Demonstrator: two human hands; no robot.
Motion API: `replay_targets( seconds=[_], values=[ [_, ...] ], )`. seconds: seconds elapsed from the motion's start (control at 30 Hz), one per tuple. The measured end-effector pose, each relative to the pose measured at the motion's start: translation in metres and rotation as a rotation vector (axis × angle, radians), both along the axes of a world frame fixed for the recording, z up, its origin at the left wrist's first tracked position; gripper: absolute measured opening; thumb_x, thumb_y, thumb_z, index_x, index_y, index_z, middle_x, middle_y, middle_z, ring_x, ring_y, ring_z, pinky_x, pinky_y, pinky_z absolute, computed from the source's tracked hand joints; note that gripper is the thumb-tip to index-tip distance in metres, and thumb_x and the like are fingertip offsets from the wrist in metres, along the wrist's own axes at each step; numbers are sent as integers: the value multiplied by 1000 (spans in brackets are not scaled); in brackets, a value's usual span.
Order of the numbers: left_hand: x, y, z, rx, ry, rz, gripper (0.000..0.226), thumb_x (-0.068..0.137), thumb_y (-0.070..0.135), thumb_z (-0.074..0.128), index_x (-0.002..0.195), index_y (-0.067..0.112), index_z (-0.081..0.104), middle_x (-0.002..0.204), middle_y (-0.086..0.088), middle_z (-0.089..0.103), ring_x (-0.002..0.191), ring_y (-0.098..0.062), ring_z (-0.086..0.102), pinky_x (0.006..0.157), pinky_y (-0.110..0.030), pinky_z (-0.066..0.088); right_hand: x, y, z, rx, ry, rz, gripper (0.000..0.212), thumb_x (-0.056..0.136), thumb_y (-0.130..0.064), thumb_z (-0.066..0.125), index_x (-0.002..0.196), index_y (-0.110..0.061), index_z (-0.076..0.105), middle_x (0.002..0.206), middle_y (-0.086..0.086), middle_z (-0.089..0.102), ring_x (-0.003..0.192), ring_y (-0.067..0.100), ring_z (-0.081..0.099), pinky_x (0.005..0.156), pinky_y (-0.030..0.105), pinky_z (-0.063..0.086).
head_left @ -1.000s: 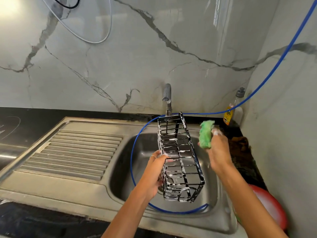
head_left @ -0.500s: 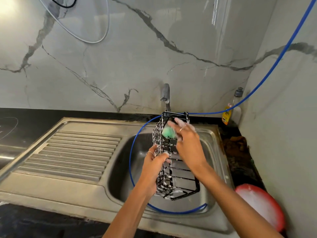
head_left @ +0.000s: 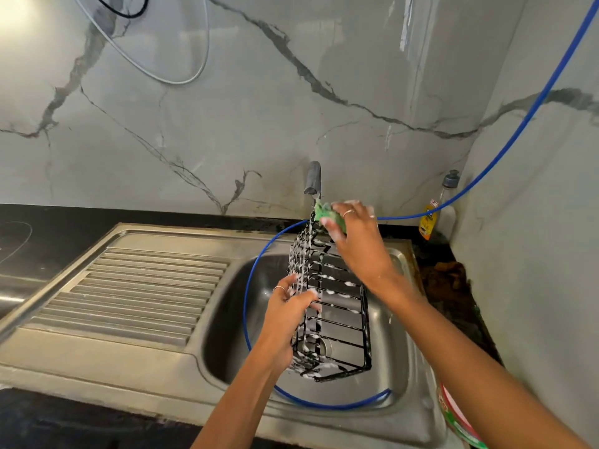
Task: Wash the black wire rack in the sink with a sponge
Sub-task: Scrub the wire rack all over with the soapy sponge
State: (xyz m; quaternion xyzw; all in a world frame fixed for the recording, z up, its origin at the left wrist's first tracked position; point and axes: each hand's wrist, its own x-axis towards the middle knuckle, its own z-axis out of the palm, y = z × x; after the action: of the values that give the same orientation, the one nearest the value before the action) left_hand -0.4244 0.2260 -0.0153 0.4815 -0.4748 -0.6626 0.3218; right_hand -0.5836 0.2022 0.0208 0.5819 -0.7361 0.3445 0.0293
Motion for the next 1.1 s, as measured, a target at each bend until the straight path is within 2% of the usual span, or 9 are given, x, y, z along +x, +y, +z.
replay_targets(
  seconds=[0.07, 0.2, 0.3, 0.43, 0.57, 0.67, 0.73, 0.87, 1.1],
  values=[
    [1, 0, 2, 13, -6, -4, 43, 91, 14, 59, 130, 26, 46, 78, -4, 64, 79, -5, 56, 56, -18, 39, 2, 8, -3, -3, 25, 19, 40, 96, -22, 52, 134, -11, 50, 133, 8, 50, 123, 23, 42, 107, 35, 33],
    [1, 1, -1, -14, -25, -19, 44, 90, 12, 61, 130, 25, 48, 85, 3, 62, 83, -10, 62, 83, -27, 30, -9, 6, 6, -86, -33, -62, 48, 87, 10, 51, 133, -5, 52, 129, 11, 52, 120, 24, 47, 107, 26, 33],
    [-2, 1, -3, -13, -26, -26, 44, 88, 11, 63, 128, 25, 50, 78, 7, 64, 86, -14, 64, 86, -31, 30, -15, 1, 9, -93, -55, -120, 47, 86, 8, 51, 130, -6, 55, 129, 13, 52, 121, 26, 46, 106, 27, 34],
    [-4, -5, -7, -7, -12, -2, 40, 88, 10, 63, 123, 25, 53, 67, 6, 64, 85, -17, 63, 70, -24, 34, -1, 12, -1, 34, -111, 6, 49, 87, 9, 49, 132, -10, 54, 129, 6, 47, 121, 18, 41, 104, 14, 23],
    [-5, -12, -11, -5, -26, 34, 46, 86, 11, 64, 128, 22, 51, 65, 4, 67, 93, -19, 63, 94, -35, 35, 25, 48, -22, 56, -200, 138, 49, 84, 9, 51, 127, -11, 58, 120, 1, 49, 111, 10, 45, 97, 9, 27],
    [-2, -17, -12, 11, -18, 60, 49, 82, 9, 68, 126, 21, 50, 88, 0, 67, 88, -13, 60, 81, -30, 43, 45, 85, -33, 97, -318, 215, 41, 83, 5, 56, 118, -15, 63, 107, -13, 50, 98, -4, 49, 89, 5, 37],
    [0, -21, -14, 25, -17, 72, 55, 76, 10, 72, 125, 22, 51, 103, -5, 66, 96, -15, 60, 88, -33, 43, 48, 100, -31, 116, -392, 263, 36, 81, 4, 60, 110, -15, 68, 98, -18, 51, 87, -6, 53, 72, 3, 39],
    [2, -23, -15, 48, 1, 74, 41, 88, 13, 63, 125, 23, 51, 70, 0, 66, 89, -6, 56, 83, -32, 33, 23, 77, -7, -70, -332, 54, 27, 83, 4, 59, 103, -10, 69, 96, -3, 54, 76, 0, 52, 65, 1, 37],
    [-9, -22, -14, 32, -9, 26, 42, 87, 13, 63, 126, 23, 51, 56, 5, 66, 94, -12, 60, 96, -36, 30, 2, 2, 2, 44, -191, 33, 53, 91, 10, 39, 139, -10, 46, 154, 7, 28, 142, 20, 26, 112, 19, 11]
  ],
)
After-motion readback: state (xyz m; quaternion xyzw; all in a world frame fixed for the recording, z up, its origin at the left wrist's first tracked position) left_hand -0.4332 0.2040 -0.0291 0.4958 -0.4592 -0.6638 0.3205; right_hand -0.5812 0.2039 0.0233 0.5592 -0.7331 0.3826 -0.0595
